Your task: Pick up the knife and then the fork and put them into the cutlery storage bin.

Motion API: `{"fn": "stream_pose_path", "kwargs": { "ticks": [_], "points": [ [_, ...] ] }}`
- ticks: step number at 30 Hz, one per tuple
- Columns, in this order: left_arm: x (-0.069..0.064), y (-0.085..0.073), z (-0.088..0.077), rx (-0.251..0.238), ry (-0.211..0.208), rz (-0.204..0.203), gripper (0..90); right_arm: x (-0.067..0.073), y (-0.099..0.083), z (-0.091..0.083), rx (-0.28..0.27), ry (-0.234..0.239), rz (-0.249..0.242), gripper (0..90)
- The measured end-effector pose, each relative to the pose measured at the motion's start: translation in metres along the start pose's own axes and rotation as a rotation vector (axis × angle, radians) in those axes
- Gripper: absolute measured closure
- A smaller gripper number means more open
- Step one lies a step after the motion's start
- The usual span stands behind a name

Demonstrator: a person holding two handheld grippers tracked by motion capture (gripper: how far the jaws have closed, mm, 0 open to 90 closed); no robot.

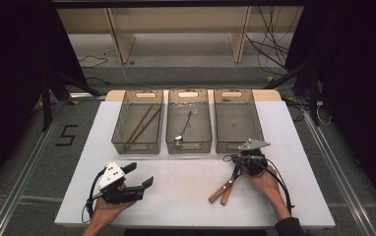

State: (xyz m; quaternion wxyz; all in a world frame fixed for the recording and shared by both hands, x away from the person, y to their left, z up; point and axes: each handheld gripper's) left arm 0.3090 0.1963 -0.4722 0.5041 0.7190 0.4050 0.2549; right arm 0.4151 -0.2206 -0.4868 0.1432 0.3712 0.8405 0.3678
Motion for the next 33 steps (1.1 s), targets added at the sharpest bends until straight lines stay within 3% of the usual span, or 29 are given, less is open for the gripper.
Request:
{"fn": "stream_pose_path", "kwargs": {
  "ticks": [16,33],
  "points": [
    [-0.003,-0.001,0.001,0.004,-0.008,0.014,19.0,0.0,-0.002,0.0,0.083,-0.054,0.019,90.0],
    [-0.004,-0.001,0.001,0.006,-0.008,0.015,19.0,0.004,-0.021,-0.028,0.133,-0.072,0.072,90.0]
  ]
}}
Point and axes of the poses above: each handheld gripper's, and its own axes: z roughly forward along the jaws, y roughly out of its top, x roughly to its left, and after that the axes turned 6 degrees about y, right-handed
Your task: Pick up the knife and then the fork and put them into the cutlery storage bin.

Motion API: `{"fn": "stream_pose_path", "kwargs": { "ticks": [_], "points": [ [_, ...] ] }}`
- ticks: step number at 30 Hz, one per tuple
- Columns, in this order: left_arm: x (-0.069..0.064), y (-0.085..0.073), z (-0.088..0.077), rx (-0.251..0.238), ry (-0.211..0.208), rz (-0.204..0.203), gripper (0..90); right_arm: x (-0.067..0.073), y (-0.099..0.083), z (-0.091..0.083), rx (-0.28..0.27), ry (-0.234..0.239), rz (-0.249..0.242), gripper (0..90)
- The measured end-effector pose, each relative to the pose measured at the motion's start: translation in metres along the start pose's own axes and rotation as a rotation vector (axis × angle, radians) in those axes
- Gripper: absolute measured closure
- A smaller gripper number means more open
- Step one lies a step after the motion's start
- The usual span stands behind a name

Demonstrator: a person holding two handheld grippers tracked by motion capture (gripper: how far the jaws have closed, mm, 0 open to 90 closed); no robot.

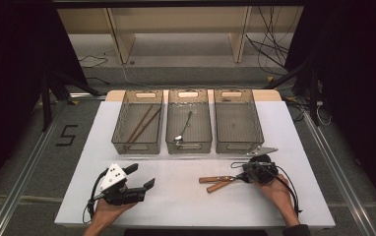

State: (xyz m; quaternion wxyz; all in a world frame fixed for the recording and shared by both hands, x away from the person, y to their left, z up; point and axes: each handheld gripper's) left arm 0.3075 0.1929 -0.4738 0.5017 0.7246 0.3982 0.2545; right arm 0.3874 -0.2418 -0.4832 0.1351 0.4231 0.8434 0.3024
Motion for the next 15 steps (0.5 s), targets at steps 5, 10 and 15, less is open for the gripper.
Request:
{"fn": "stream_pose_path", "kwargs": {
  "ticks": [5,10,15],
  "points": [
    [-0.001,0.0,0.0,-0.002,-0.001,0.002,19.0,0.003,-0.008,-0.007,0.008,0.005,0.005,90.0],
    [0.0,-0.001,0.0,-0.001,0.002,0.002,19.0,0.005,-0.014,-0.013,0.016,0.015,0.009,90.0],
    [0.001,-0.001,0.0,0.0,-0.006,-0.001,19.0,0.009,-0.019,-0.017,0.026,0.026,0.002,90.0]
  ]
}}
Point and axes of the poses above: each handheld gripper's, and its own axes: z roughly forward along the jaws, y roughly out of its top, x roughly to its left, and after that the axes turned 6 degrees about y, right-handed
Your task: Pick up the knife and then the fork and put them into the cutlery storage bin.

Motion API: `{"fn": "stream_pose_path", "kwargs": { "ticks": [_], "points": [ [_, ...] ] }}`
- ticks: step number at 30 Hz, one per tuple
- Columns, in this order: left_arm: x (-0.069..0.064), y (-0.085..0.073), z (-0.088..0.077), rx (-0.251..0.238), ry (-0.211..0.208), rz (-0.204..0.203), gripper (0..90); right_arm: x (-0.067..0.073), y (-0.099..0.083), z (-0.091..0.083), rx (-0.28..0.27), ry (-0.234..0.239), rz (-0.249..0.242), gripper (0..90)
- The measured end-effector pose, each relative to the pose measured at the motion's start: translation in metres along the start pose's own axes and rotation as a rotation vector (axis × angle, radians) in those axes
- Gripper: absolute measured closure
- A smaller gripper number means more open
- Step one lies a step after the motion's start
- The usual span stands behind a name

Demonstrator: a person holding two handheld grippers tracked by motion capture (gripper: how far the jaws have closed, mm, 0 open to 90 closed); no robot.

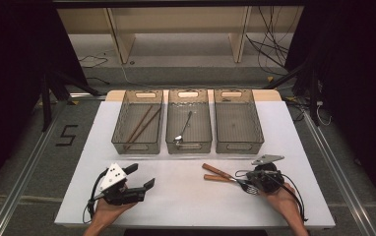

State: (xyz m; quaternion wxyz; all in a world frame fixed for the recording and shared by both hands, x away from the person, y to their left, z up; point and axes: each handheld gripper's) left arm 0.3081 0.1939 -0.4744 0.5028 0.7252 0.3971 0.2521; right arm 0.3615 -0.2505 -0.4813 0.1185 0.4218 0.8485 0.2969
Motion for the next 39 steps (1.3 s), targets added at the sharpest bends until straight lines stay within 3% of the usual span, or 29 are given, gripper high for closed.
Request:
{"fn": "stream_pose_path", "kwargs": {
  "ticks": [15,21,26,30,39],
  "points": [
    [0.004,-0.001,0.0,-0.008,-0.007,-0.027,19.0,0.006,-0.006,-0.006,0.013,0.023,-0.023,90.0],
    [0.005,-0.001,0.0,-0.014,-0.006,-0.031,18.9,0.009,0.004,-0.012,-0.023,0.039,-0.048,79.0],
    [0.005,-0.002,0.001,-0.012,-0.003,-0.03,18.9,0.013,0.017,-0.017,-0.062,0.119,-0.075,59.5],
    [0.006,-0.002,0.0,-0.016,-0.002,-0.037,18.6,0.017,0.028,-0.013,-0.038,0.151,-0.104,52.6],
    [0.007,-0.002,-0.001,-0.025,-0.007,-0.038,18.3,0.021,0.046,0.006,0.025,0.188,-0.117,50.4]
  ]
}}
Point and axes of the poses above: each handheld gripper's, and its own axes: z roughly forward along the jaws, y roughly out of its top, x roughly to its left, and after that the axes turned 6 degrees about y, right-handed
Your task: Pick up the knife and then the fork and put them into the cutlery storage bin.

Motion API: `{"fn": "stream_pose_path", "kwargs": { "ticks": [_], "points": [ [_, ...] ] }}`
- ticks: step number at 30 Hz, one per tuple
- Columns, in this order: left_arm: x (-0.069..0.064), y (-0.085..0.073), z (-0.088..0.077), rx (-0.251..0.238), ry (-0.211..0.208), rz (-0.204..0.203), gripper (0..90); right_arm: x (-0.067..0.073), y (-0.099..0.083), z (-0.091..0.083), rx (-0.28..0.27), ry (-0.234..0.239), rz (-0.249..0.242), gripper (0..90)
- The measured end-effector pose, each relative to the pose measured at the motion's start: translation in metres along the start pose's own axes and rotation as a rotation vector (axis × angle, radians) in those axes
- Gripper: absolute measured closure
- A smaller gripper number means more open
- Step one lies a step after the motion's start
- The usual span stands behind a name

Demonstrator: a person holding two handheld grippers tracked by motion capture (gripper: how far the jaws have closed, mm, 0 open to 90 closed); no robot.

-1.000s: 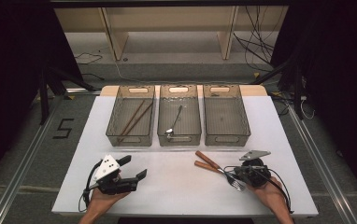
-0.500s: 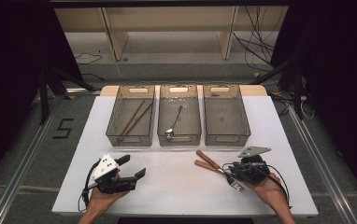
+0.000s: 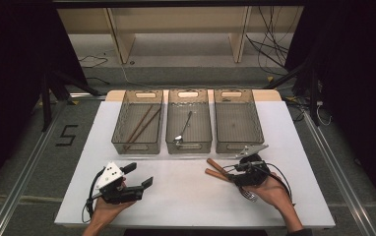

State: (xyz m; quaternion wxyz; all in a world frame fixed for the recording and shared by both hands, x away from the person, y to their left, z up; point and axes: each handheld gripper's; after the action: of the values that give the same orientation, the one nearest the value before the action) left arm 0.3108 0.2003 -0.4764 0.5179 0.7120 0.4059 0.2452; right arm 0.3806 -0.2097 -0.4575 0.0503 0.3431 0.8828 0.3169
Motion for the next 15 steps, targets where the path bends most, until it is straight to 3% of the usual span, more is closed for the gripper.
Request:
{"fn": "stream_pose_path", "kwargs": {
  "ticks": [6,15],
  "points": [
    [-0.001,0.0,0.0,-0.002,-0.001,0.0,18.3,0.0,0.004,0.013,0.062,0.014,0.008,53.8],
    [-0.001,0.0,0.0,0.0,0.0,0.005,18.4,-0.001,0.004,0.022,0.101,0.041,0.006,64.4]
  ]
}}
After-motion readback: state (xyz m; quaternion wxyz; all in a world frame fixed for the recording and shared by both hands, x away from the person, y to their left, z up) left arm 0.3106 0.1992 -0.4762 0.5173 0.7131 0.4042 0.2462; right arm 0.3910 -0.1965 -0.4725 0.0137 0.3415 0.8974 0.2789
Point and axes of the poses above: each handheld gripper's, and its own axes: z roughly forward along the jaws, y roughly out of its top, x roughly to its left, and after that the axes turned 6 degrees about y, right-handed
